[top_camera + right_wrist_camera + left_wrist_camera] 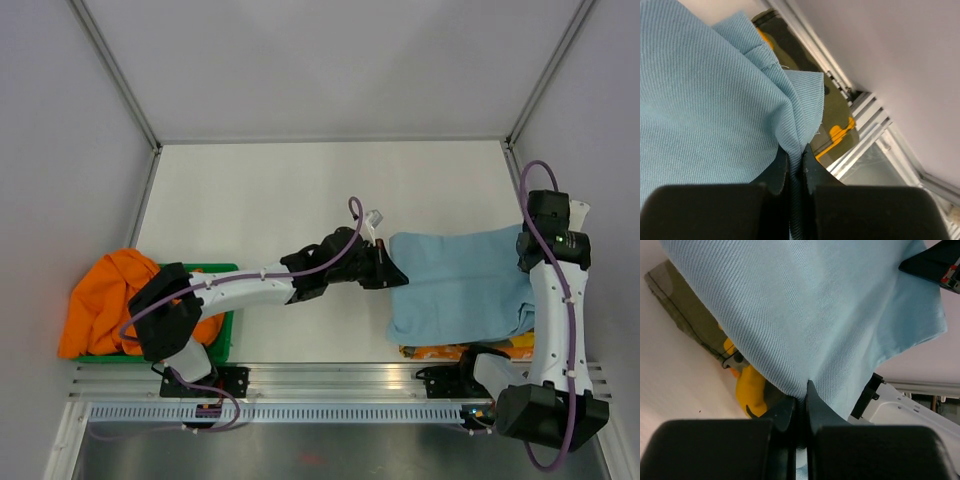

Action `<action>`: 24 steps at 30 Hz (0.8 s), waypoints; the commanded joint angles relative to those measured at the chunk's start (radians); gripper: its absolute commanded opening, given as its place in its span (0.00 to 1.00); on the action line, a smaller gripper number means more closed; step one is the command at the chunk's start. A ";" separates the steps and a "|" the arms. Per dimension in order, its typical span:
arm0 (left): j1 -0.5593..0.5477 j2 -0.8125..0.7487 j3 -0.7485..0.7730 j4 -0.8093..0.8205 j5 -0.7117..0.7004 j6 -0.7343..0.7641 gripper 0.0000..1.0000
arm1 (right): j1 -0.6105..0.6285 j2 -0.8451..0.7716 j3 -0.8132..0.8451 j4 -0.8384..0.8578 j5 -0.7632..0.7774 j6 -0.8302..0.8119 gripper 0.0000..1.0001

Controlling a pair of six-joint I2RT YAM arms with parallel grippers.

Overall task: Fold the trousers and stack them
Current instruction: Neatly place the folded trousers to the corner

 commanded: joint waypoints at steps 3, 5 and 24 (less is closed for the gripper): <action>-0.008 0.043 0.050 -0.065 0.013 0.007 0.02 | -0.040 -0.024 -0.073 0.193 0.392 -0.144 0.00; -0.015 0.073 0.065 -0.059 0.010 0.015 0.02 | -0.042 -0.048 -0.159 0.245 0.467 -0.168 0.00; -0.021 0.201 0.053 -0.047 -0.005 0.020 0.02 | -0.091 -0.048 -0.266 0.455 0.550 -0.347 0.25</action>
